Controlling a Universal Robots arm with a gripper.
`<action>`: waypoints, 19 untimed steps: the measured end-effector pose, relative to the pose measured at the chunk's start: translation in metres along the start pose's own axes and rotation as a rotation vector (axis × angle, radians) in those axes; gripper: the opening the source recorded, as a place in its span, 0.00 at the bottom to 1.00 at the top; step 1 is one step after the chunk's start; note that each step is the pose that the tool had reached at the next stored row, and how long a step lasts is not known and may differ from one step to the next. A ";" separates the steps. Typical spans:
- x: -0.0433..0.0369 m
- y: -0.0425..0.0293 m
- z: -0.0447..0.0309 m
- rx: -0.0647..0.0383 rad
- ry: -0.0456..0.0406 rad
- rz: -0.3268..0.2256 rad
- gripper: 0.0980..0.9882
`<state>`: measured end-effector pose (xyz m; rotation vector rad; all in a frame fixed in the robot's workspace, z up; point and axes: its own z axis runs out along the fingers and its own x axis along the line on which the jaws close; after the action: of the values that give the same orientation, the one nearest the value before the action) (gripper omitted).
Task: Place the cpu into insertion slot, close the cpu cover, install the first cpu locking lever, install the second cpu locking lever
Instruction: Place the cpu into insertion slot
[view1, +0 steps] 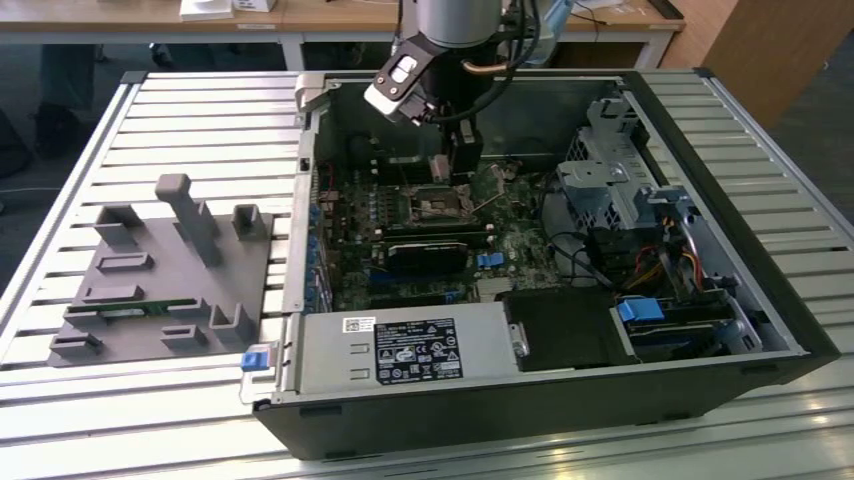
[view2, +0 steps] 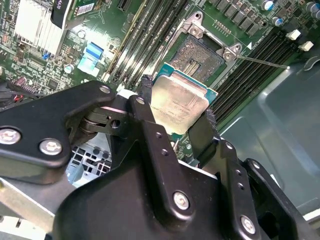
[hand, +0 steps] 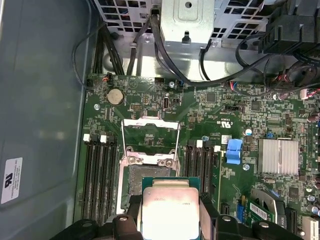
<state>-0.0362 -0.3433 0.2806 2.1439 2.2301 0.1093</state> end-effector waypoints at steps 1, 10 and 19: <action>0.0000 0.0000 0.0003 0.000 -0.0002 0.000 0.50; 0.0019 -0.0006 0.0087 -0.001 -0.0124 0.020 0.50; 0.0044 -0.0017 0.0238 -0.001 -0.0103 0.020 0.50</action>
<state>-0.0360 -0.3386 0.2568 2.1617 2.2031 0.0996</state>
